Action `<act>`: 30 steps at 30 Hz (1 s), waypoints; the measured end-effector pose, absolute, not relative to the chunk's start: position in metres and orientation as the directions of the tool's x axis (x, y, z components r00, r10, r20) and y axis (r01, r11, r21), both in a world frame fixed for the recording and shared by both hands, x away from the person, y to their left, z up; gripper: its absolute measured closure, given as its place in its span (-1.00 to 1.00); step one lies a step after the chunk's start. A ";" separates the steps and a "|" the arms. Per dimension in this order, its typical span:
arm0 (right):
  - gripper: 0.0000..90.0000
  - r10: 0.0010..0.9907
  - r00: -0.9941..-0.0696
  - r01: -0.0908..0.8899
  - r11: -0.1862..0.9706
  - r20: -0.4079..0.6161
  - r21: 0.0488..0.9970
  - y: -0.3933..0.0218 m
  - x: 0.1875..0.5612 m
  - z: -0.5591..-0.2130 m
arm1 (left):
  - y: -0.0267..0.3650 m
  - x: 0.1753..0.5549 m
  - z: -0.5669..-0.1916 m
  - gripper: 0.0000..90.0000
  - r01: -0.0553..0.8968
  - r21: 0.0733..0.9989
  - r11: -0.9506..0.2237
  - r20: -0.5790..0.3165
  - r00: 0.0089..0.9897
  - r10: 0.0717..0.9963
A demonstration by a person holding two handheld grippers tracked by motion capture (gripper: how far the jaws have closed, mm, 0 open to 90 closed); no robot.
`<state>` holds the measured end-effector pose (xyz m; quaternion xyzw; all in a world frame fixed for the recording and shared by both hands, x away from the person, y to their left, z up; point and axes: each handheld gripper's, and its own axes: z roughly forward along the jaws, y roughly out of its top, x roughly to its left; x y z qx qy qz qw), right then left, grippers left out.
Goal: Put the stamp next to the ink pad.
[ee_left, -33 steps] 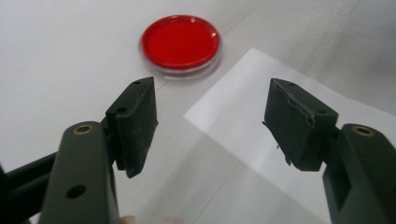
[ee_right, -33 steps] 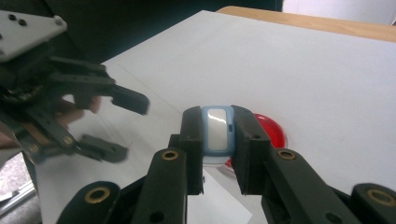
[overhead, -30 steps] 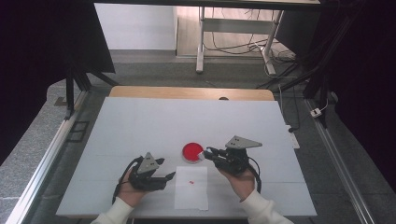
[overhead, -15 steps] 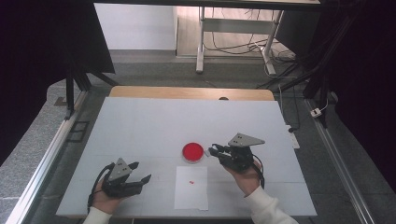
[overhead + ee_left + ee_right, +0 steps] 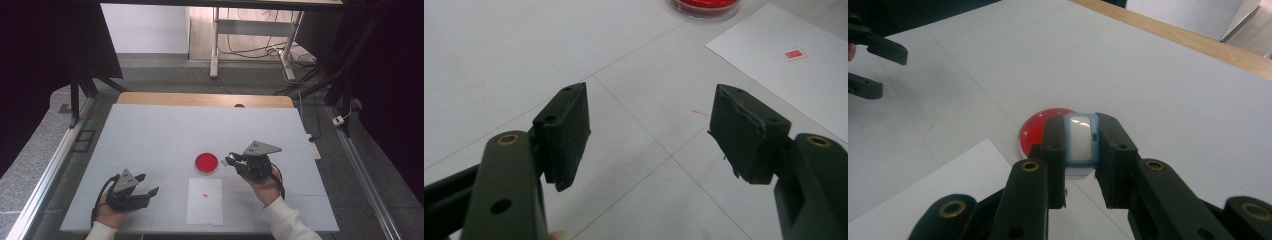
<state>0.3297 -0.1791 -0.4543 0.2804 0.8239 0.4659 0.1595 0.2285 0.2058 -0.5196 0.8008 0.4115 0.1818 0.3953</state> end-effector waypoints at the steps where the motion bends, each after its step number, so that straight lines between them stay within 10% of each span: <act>1: 0.66 0.612 -0.791 0.316 0.412 -0.003 0.855 -0.179 0.331 -0.455 | 0.206 0.229 -0.520 -0.28 0.516 0.782 -0.350 -0.034 0.596 0.802; 30: 0.66 0.631 -0.774 0.363 0.512 -0.054 0.778 -0.159 0.379 -0.471 | 0.203 0.231 -0.521 -0.28 0.520 0.775 -0.358 -0.032 0.599 0.800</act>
